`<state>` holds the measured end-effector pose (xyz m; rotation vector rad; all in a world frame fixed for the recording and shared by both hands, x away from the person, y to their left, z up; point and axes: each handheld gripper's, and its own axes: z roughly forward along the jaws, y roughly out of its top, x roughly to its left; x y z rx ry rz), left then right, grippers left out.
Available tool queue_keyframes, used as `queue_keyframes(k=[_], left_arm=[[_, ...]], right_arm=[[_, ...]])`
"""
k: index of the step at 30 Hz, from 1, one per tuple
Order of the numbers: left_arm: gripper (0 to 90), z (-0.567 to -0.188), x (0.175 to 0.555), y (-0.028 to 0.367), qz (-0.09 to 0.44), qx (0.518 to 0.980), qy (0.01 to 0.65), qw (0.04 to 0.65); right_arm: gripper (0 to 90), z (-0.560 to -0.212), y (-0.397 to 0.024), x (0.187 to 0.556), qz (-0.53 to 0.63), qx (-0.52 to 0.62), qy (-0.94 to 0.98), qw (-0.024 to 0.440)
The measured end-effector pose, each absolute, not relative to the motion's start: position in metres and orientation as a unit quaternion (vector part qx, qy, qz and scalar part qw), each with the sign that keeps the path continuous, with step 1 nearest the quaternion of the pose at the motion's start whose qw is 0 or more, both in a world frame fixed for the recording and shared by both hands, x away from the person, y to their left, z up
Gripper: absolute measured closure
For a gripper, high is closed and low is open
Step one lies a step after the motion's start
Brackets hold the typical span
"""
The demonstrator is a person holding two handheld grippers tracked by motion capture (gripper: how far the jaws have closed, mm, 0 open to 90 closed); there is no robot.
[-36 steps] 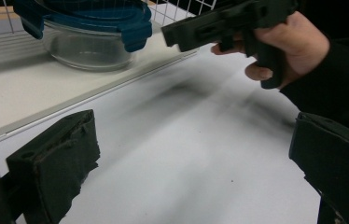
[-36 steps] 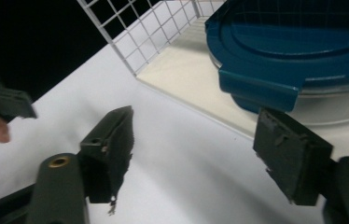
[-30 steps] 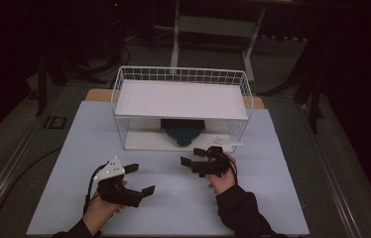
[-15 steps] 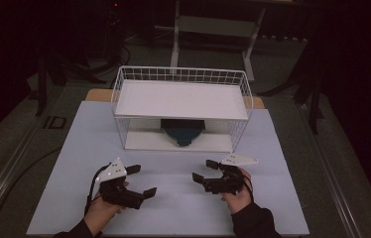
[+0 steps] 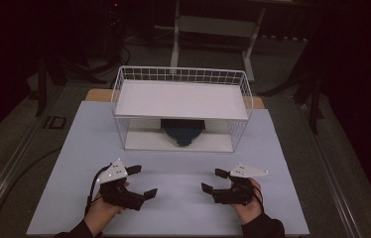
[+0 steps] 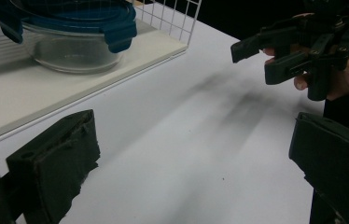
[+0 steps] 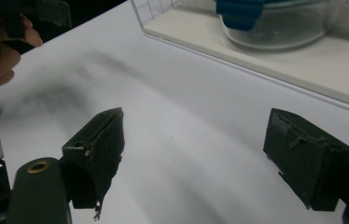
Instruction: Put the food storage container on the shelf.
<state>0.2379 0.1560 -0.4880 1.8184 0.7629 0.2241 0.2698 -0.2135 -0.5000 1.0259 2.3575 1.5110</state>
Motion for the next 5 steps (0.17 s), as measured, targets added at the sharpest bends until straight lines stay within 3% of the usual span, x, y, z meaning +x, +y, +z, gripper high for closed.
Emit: queue_keyframes(k=[5], left_arm=[[1.5,-0.4878,0.2379,0.1557,0.096,0.767,0.32,0.548]], right_arm=[[20.0,-0.5013,-0.2156,0.2709,0.503,0.345,0.788,0.082]])
